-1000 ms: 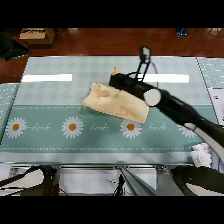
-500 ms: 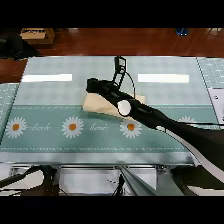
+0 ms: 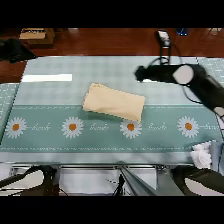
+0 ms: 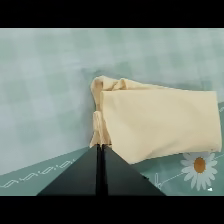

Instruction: Fold the shirts.

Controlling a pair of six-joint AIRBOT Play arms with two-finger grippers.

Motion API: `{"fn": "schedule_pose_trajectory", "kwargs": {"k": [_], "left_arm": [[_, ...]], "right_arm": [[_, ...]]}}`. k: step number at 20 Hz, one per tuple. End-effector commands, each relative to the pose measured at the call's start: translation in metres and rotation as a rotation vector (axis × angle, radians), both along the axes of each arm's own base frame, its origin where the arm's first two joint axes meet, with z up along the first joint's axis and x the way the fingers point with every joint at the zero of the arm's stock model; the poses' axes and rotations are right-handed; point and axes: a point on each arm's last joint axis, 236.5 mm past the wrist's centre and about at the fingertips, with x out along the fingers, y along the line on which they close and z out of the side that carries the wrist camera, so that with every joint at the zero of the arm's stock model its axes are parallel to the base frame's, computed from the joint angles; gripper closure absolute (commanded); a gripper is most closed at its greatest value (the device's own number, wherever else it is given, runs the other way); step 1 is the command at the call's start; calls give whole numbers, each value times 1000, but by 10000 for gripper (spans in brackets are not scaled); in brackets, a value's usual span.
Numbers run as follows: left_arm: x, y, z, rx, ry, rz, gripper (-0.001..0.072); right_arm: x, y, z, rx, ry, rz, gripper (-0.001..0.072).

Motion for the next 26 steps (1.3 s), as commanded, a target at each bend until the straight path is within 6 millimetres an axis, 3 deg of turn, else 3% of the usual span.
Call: {"fn": "schedule_pose_trajectory", "kwargs": {"k": [1, 2, 3, 5, 7, 15, 17, 18, 19, 20, 22, 23, 24, 26], "left_arm": [[0, 15, -7, 50, 16, 27, 494], [0, 15, -8, 51, 16, 27, 427], [0, 15, -8, 51, 16, 27, 427], [0, 15, -8, 51, 16, 27, 427], [0, 15, -8, 51, 16, 27, 428], [3, 15, -16, 31, 50, 48, 430], [4, 15, -16, 31, 50, 48, 430], [4, 15, -16, 31, 50, 48, 431], [4, 15, -16, 31, 50, 48, 431], [4, 15, -16, 31, 50, 49, 431], [4, 15, -16, 31, 50, 48, 431], [4, 15, -16, 31, 49, 49, 431], [6, 16, -17, 31, 46, 52, 431], [11, 17, -22, 25, 54, 60, 435]], "right_arm": [[-82, -174, -62, -323, 426, -226, 280], [-95, -176, -82, -209, 491, -276, 233], [-103, -161, -99, -38, 537, -320, 162], [-106, -121, -117, 247, 551, -343, 159], [-105, -88, -129, 393, 531, -354, 158], [-94, 16, -160, 476, 476, -335, 122], [-91, 30, -168, 502, 478, -370, 163], [-89, 33, -167, 503, 467, -366, 329], [-87, 37, -161, 504, 455, -340, 529], [-84, 42, -151, 507, 450, -294, 649], [-79, 49, -113, 488, 397, -128, 685], [-74, 41, -89, 449, 351, -63, 685], [-68, 26, -64, 403, 300, -35, 685], [-56, -28, -2, 308, 191, -108, 685]]}}
